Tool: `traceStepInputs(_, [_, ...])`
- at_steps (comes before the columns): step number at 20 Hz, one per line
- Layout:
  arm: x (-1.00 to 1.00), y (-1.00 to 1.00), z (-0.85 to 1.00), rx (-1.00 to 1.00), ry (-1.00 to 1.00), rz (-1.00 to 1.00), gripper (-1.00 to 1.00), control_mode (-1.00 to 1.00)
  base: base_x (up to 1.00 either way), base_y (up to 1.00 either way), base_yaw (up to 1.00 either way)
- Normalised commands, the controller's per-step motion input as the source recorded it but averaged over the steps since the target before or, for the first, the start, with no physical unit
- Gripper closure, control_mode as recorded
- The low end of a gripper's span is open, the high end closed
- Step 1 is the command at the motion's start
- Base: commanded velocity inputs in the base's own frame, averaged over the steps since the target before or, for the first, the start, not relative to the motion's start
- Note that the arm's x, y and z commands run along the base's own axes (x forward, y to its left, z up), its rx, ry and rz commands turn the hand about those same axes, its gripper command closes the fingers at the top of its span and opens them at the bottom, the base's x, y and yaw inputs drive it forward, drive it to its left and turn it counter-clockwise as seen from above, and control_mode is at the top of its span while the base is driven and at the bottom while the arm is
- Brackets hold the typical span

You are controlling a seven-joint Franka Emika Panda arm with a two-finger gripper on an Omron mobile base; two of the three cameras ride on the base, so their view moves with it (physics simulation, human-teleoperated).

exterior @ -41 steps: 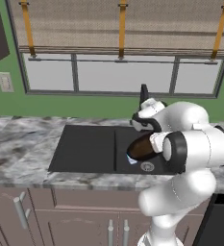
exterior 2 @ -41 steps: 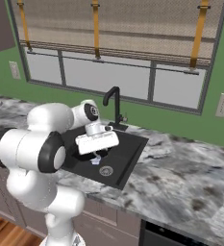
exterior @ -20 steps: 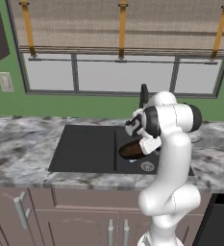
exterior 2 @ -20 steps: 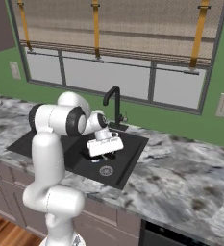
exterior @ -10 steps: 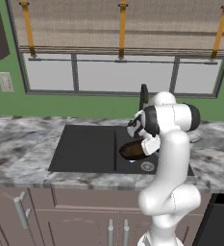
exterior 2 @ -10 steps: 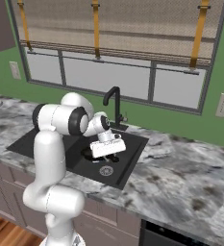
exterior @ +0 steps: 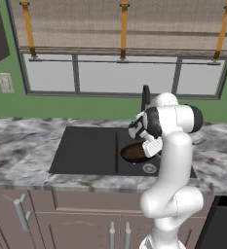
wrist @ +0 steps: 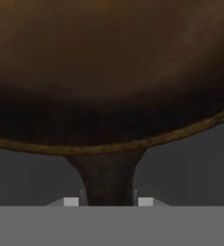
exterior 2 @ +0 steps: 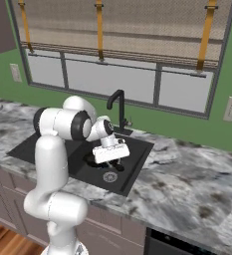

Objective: Pick the cup and pan and place them in the sink. Then turn on the water.

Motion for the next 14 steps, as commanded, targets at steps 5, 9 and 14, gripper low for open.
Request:
traceStepInputs(5, [0.0,0.03,0.02,0.0,0.0,0.0,-1.0,-1.0,0.0,0.0,0.0])
traceStepInputs(9, [-0.23,0.0,0.4,-0.01,0.0,0.0,-1.0,-1.0,0.0,0.0,0.0])
traceStepInputs(14, [-0.87,0.0,0.82,0.05,-0.03,-0.03,-1.0,-1.0,0.0,0.0,0.0])
